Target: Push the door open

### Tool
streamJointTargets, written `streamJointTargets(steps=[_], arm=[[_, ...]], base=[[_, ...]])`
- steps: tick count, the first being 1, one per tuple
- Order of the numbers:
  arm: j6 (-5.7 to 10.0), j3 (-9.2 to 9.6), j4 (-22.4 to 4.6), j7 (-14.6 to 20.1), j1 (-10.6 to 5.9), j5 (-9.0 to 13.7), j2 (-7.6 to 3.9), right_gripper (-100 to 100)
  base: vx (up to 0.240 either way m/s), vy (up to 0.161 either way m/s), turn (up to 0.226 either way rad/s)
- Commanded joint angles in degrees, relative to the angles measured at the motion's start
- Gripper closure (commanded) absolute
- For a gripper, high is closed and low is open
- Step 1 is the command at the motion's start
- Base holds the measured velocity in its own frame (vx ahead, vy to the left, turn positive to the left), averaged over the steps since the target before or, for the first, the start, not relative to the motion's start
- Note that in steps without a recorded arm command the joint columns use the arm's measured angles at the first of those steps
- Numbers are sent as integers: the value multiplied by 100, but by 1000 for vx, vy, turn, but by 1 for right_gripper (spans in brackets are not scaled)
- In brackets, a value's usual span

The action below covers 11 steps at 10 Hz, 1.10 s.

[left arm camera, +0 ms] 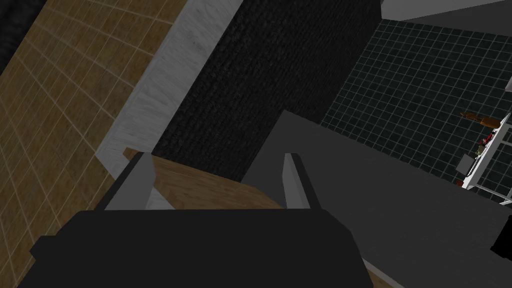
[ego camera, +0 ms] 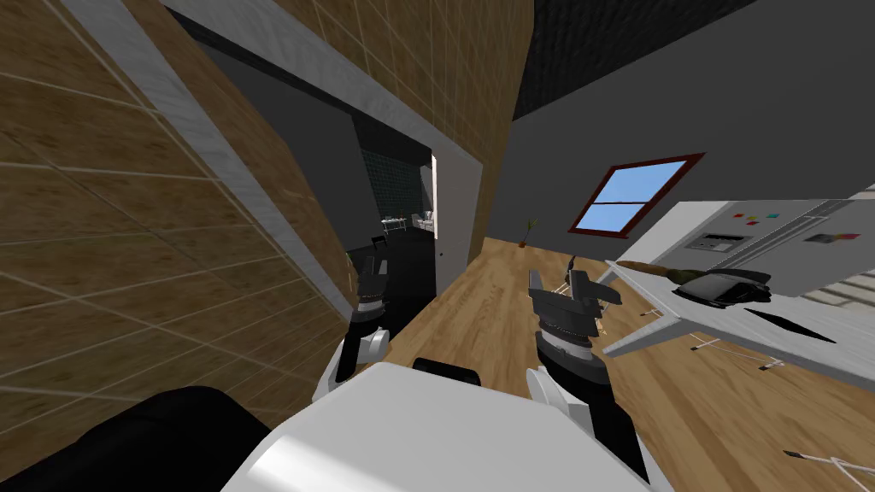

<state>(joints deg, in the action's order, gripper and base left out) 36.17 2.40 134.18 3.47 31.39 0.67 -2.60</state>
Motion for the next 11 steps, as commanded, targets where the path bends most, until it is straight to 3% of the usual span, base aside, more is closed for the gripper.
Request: streamJointTargets(steps=[1,11], arm=[[19,1,-168,5,-69,6,-22,-100],[161,12,-1453,44,-598,51,-152,-100]], base=[[32,-8,113],[70,-34,115]])
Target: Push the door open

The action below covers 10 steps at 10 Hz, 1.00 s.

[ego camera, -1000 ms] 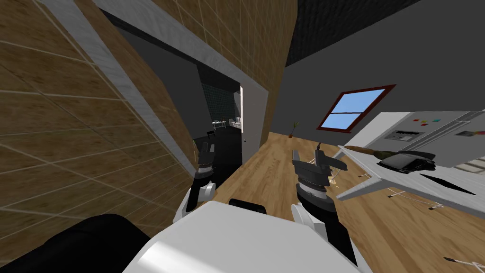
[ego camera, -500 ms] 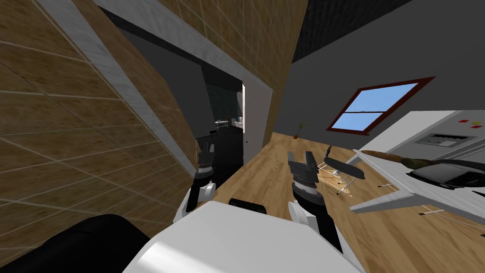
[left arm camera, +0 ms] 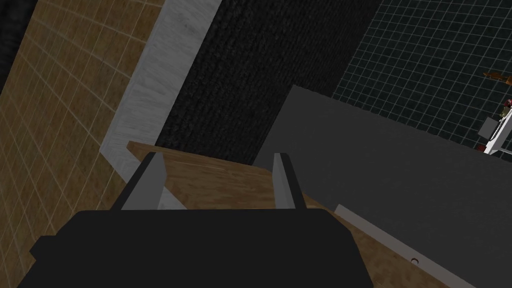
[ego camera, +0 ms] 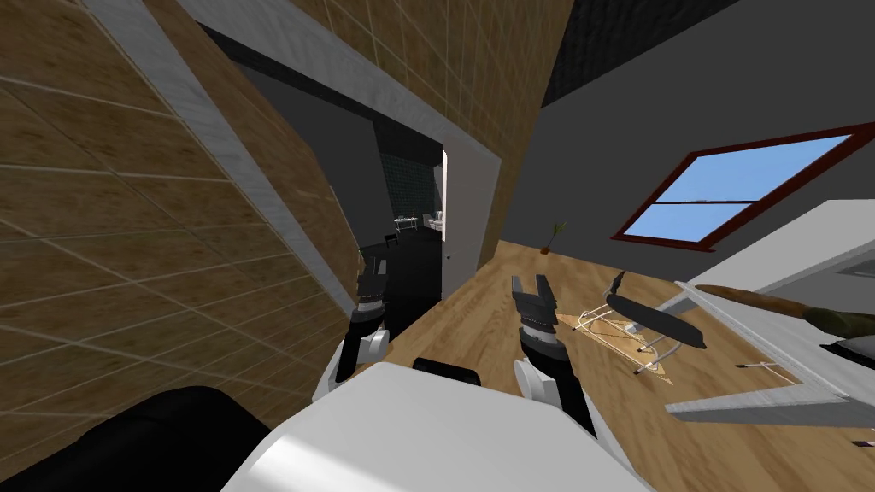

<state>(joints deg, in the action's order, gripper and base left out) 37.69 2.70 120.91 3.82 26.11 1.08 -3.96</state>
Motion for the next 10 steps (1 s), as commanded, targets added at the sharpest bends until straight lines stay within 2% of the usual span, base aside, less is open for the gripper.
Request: streamJointTargets(steps=[1,3,4,7,8,10], arm=[[26,-16,-282,14,-135,16,-30,-100],[65,-13,-590,24,-279,28,-58,-100],[65,-13,-634,24,-279,28,-58,-100],[126,-8,-1138,41,-508,48,-100,-100],[126,-8,-1189,41,-508,48,-100,-100],[171,-5,-1563,53,-674,62,-127,-100]], base=[[75,-50,129],[95,-51,151],[60,-32,65],[61,-37,155],[54,-51,47],[59,-51,161]])
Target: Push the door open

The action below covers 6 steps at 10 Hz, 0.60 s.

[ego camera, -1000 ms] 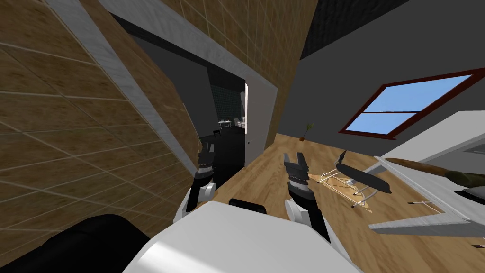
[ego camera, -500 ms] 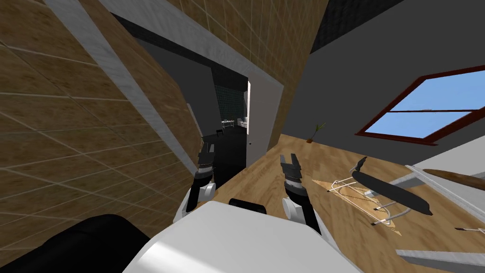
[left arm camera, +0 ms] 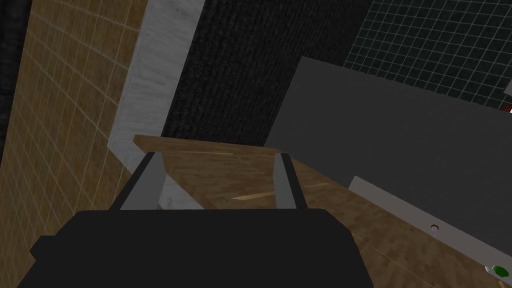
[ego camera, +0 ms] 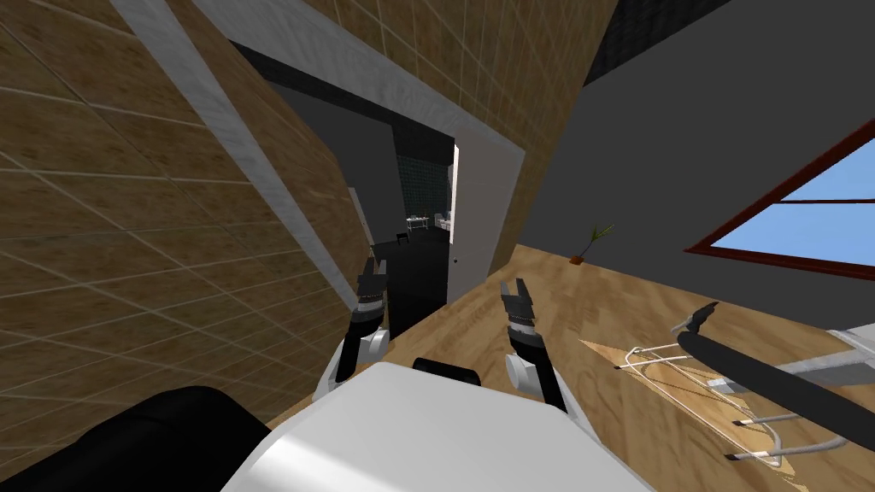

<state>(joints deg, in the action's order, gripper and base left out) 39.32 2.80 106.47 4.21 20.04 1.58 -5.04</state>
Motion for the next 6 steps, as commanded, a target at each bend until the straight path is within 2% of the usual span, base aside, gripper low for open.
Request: streamJointTargets(steps=[1,2,4,5,6], arm=[[30,-13,-286,20,-150,19,-33,-100],[30,-13,-351,20,-150,19,-33,-100],[76,-9,-723,33,-322,34,-60,-100],[76,-9,-771,33,-322,34,-60,-100],[100,-7,-985,40,-411,42,-73,-100]], base=[[67,-73,186],[55,-50,38],[62,-39,158],[49,-39,58],[34,-38,97]])
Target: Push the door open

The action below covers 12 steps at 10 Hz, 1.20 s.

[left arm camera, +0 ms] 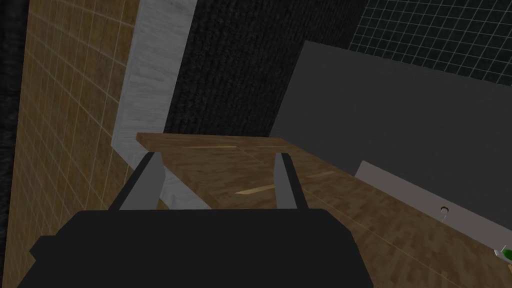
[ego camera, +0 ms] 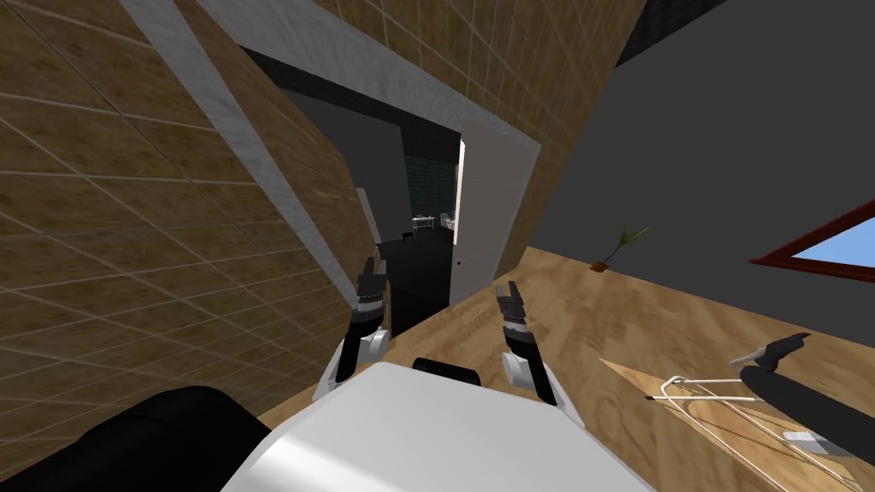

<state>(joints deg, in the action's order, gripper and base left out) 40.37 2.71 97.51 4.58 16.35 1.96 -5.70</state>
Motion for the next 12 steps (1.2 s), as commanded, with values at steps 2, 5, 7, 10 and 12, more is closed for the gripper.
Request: streamJointTargets(steps=[2,5,7,10,12], arm=[[42,5,-434,16,-218,19,-32,-100],[91,8,-962,30,-400,35,-56,-100],[140,12,-1334,43,-582,50,-81,-100],[189,16,-1774,57,-764,66,-103,-100],[213,18,-2067,63,-855,74,-114,-100]], base=[[75,-70,215],[43,-67,116],[77,-75,223],[51,-61,112],[50,-70,128]])
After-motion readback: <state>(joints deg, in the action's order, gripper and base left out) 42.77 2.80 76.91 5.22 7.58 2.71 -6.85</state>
